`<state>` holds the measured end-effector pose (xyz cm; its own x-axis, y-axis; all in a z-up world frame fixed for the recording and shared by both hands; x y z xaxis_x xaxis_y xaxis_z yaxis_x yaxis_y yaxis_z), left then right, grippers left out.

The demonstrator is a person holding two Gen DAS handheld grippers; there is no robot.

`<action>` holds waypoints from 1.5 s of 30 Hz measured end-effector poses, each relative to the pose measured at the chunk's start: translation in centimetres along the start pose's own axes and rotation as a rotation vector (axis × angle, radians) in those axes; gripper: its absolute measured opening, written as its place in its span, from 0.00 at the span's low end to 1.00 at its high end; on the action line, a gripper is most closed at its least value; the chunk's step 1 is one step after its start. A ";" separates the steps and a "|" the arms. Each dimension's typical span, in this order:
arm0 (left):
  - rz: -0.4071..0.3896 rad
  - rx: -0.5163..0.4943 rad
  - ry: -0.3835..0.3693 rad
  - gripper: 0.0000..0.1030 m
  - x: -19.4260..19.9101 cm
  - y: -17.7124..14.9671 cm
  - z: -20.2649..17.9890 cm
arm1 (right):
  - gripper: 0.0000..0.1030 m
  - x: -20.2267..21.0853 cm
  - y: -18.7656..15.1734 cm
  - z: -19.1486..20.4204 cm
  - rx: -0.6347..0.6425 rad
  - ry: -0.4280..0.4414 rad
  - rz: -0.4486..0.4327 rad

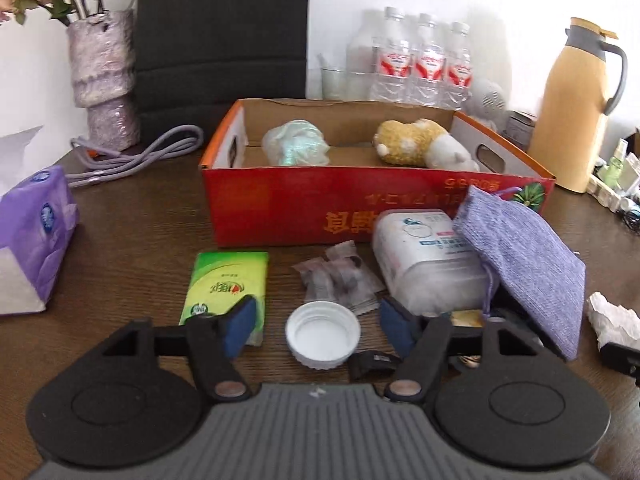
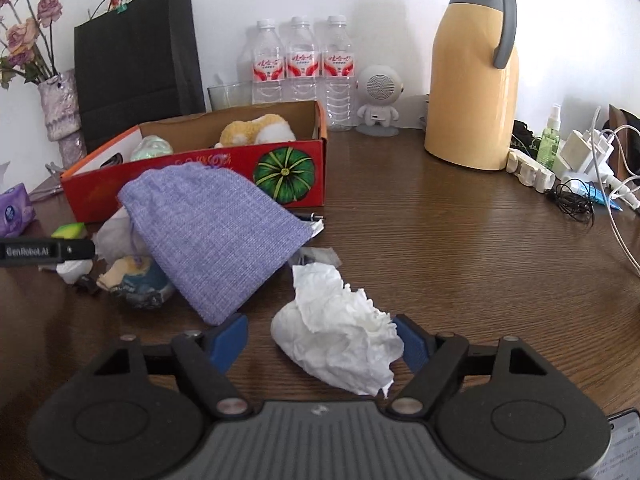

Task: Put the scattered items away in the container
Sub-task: 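Grasp the crumpled tissue with the right tool while the left tool grasps the bottle cap, then carry tissue and bottle cap into the box and open both tools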

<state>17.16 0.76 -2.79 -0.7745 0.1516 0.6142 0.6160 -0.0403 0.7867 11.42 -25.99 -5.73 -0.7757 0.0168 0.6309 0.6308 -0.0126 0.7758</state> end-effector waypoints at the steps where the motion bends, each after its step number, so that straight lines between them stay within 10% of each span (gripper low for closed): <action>1: -0.014 -0.014 -0.015 0.71 0.3 0.1 -0.4 | 0.75 0.0 0.0 0.0 0.005 0.002 -0.002; 23: 0.009 -0.009 -0.044 0.70 -1.2 -0.5 0.0 | 0.59 0.1 0.6 0.2 0.004 0.004 -0.025; 29: 0.031 0.037 -0.061 0.40 -1.6 -0.8 0.7 | 0.35 -0.5 0.2 0.1 -0.013 0.016 -0.002; 31: 0.022 0.040 -0.059 0.13 -1.5 -0.8 0.8 | 0.30 -0.3 0.3 0.2 -0.005 0.013 -0.009; 45: -0.184 -0.091 -0.106 0.09 7.7 -1.6 -2.0 | 0.28 5.5 1.6 1.4 0.024 0.070 -0.149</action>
<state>9.95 0.04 0.82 -0.8504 0.2671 0.4534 0.4463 -0.0903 0.8903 8.16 -24.52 -1.01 -0.8598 -0.0527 0.5078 0.5081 0.0088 0.8612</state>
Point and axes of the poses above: each gripper's, at about its wrist camera, not at the fingertips, and x roughly against the way its jaws point, z to its left, y to its top, the point moved 5 cm from there along -x, roughly the way its jaws point, and after that the axes turned 4 degrees about -y, right-handed, at the moved point
